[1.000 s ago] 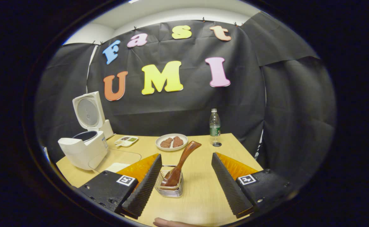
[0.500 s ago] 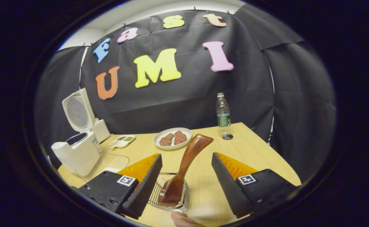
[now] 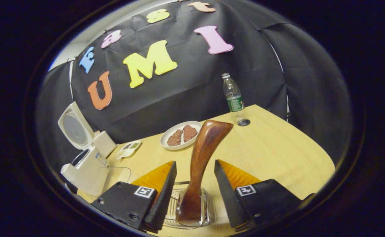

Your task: Close the left gripper, press the button to open the rice cooker; take a wooden spoon from the chopstick holder with the right hand, scoop a spoonful of rice and pour it into the rice cooker, then put the wooden spoon back into the chopstick holder.

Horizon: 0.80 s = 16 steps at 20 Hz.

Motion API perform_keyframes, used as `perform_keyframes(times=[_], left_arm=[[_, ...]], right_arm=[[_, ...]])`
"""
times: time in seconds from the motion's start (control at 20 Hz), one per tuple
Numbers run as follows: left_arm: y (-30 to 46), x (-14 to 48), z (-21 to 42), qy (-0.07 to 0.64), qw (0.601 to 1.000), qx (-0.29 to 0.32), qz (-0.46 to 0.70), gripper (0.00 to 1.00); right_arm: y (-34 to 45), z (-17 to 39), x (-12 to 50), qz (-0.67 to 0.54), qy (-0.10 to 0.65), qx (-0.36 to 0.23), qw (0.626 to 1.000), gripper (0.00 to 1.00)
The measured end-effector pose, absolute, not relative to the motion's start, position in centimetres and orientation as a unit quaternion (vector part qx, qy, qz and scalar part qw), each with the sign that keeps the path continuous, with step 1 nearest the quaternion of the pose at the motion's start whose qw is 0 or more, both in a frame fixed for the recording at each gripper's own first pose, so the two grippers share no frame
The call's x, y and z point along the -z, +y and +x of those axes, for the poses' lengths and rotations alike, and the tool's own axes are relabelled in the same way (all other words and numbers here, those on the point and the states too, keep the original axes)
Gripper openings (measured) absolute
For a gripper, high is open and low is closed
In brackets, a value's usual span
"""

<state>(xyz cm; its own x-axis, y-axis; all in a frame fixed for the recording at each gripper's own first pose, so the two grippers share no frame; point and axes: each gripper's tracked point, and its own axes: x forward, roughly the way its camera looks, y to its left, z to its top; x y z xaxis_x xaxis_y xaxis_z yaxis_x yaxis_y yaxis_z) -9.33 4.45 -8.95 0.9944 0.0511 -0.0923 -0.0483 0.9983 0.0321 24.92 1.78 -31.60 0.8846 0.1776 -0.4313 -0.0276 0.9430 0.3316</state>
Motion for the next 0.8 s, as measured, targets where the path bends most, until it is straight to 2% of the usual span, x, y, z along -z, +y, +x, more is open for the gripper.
perform_keyframes(times=[0.1, 0.15, 0.2, 0.25, 0.4, 0.6, 0.8], left_arm=[[4.7, 9.2, -9.5, 0.05, 0.998, -0.024, 0.013, 0.95], [4.7, 9.4, -9.6, 0.051, 0.998, -0.023, 0.014, 0.95], [4.6, 9.6, -9.6, 0.052, 0.998, -0.022, 0.016, 0.95], [4.6, 9.8, -9.6, 0.053, 0.998, -0.021, 0.019, 0.95], [4.5, 9.9, -9.9, 0.054, 0.998, -0.018, 0.026, 0.95], [4.4, 9.9, -10.2, 0.052, 0.998, -0.016, 0.03, 0.95], [4.5, 10.0, -10.7, 0.048, 0.998, -0.014, 0.022, 0.95]], right_arm=[[0.7, 24.9, 31.4, 0.154, 0.232, -0.033, 0.96, 0.47], [1.0, 24.8, 31.5, 0.157, 0.23, -0.034, 0.96, 0.25], [1.6, 24.5, 30.7, 0.161, 0.226, -0.048, 0.959, 0.24], [1.9, 24.1, 30.2, 0.152, 0.223, -0.048, 0.962, 0.19], [2.0, 23.3, 27.2, 0.163, 0.199, -0.044, 0.965, 0.18], [2.7, 22.3, 22.5, 0.1, 0.152, -0.05, 0.982, 0.18], [3.3, 21.3, 18.4, 0.065, 0.102, -0.04, 0.992, 0.13]])
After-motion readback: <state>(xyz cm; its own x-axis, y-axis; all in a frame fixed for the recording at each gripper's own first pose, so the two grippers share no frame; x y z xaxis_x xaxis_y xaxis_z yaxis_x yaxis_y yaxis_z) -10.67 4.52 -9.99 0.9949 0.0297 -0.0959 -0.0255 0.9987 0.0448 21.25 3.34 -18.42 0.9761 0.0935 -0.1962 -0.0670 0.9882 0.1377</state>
